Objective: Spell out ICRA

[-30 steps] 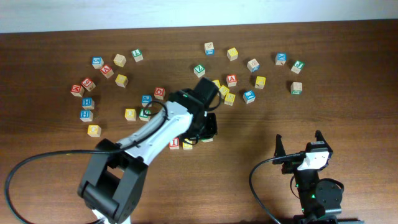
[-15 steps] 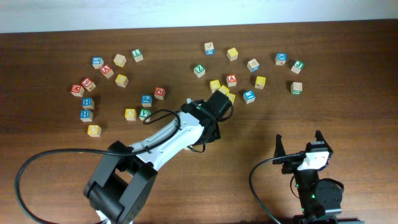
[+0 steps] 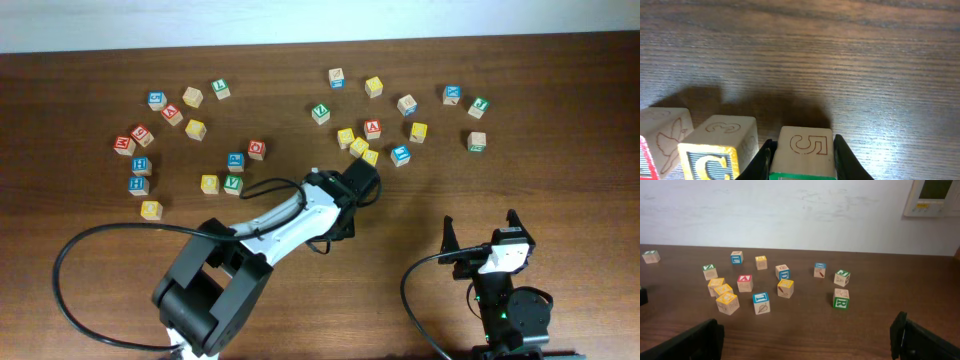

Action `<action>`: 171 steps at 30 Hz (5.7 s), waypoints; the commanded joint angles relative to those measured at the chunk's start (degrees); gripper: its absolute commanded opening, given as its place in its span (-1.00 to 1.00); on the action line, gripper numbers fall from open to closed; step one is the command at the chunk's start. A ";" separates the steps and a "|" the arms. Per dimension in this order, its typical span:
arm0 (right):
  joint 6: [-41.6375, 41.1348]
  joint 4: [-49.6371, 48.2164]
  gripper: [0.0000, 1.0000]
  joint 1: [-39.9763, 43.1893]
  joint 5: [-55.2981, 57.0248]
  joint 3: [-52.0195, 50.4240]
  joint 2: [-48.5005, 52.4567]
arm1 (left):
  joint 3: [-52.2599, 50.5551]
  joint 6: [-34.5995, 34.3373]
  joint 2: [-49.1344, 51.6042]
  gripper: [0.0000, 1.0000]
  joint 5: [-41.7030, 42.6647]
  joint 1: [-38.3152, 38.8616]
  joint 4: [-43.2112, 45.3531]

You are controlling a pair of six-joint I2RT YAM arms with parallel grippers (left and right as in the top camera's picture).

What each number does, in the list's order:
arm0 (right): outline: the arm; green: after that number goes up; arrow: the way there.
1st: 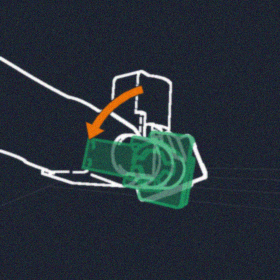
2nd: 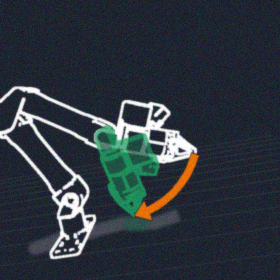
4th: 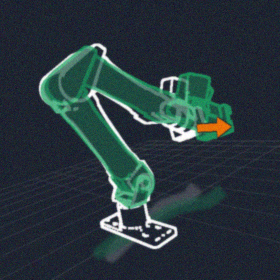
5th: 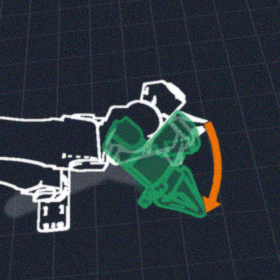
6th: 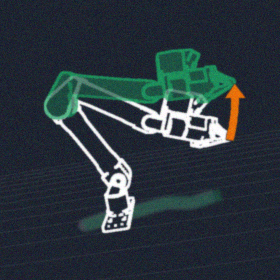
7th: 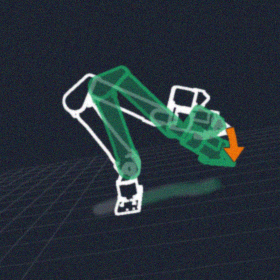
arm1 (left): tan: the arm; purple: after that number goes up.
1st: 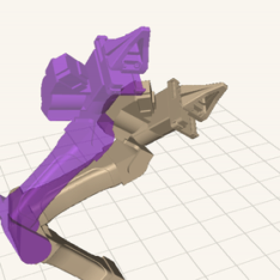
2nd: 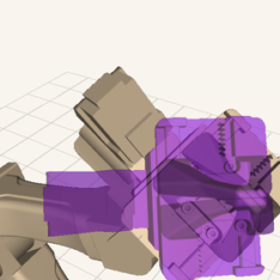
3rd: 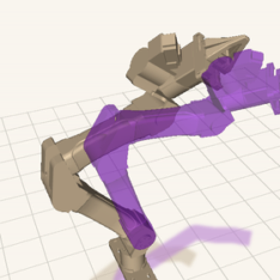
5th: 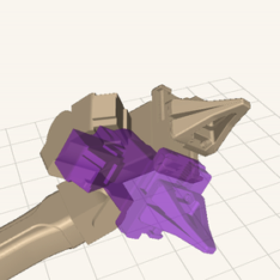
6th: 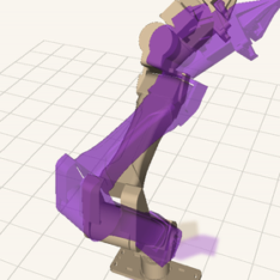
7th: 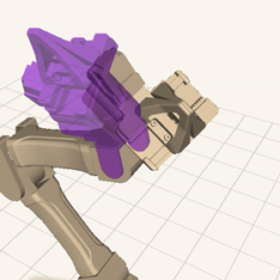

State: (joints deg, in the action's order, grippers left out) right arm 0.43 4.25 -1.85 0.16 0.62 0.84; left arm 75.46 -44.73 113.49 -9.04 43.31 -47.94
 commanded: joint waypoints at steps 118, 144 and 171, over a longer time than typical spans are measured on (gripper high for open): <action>0.22 0.31 0.97 0.37 -0.11 -0.31 -0.42 | 55.52 22.49 8.63 0.56 1.29 -35.23 -44.37; 0.22 0.31 0.97 0.37 -0.11 -0.31 -0.42 | 28.63 26.40 7.67 0.50 18.69 -38.29 -21.49; 0.22 0.31 0.97 0.37 -0.11 -0.31 -0.42 | 22.93 18.71 -0.59 0.99 15.93 -52.04 -7.21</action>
State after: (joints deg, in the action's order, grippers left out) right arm 0.49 4.23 -1.85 0.16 0.62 0.84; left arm 98.78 -22.50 113.67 6.04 -11.05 -56.58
